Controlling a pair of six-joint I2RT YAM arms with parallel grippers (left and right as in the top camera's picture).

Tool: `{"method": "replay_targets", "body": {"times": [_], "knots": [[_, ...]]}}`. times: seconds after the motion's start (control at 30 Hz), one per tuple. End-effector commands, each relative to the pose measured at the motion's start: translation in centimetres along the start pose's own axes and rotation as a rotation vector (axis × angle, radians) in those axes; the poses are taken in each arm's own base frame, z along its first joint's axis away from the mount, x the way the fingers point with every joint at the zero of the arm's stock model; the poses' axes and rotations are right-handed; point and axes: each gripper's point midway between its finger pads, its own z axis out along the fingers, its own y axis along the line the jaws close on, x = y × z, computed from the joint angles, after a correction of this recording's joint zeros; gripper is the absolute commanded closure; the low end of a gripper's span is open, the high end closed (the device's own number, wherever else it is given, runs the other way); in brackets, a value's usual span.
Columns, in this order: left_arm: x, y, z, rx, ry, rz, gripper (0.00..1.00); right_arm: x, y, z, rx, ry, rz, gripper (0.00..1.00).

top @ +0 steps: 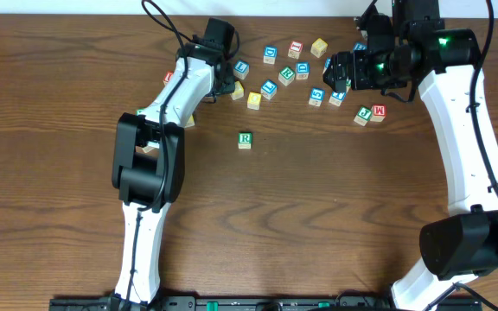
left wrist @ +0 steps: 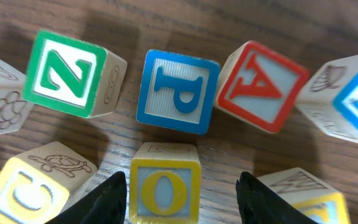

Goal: Spell out ROBOT
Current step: 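Move the left gripper back to the yellow O block and grasp it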

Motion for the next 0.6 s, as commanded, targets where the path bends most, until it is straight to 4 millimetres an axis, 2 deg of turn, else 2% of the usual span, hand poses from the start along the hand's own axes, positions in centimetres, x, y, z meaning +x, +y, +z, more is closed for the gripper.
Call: {"method": "replay_targets", "body": {"times": [0.0, 0.2, 0.57], "knots": [[0.31, 0.34, 0.86, -0.029, 0.002, -0.007, 0.46, -0.29, 0.39, -0.37, -0.005, -0.011, -0.019, 0.01], [0.26, 0.29, 0.86, -0.028, -0.001, -0.007, 0.58, -0.27, 0.39, -0.37, -0.005, -0.01, -0.019, 0.01], [0.47, 0.45, 0.59, -0.033, 0.01, -0.006, 0.67, -0.29, 0.38, -0.37, -0.005, -0.011, -0.019, 0.01]]}}
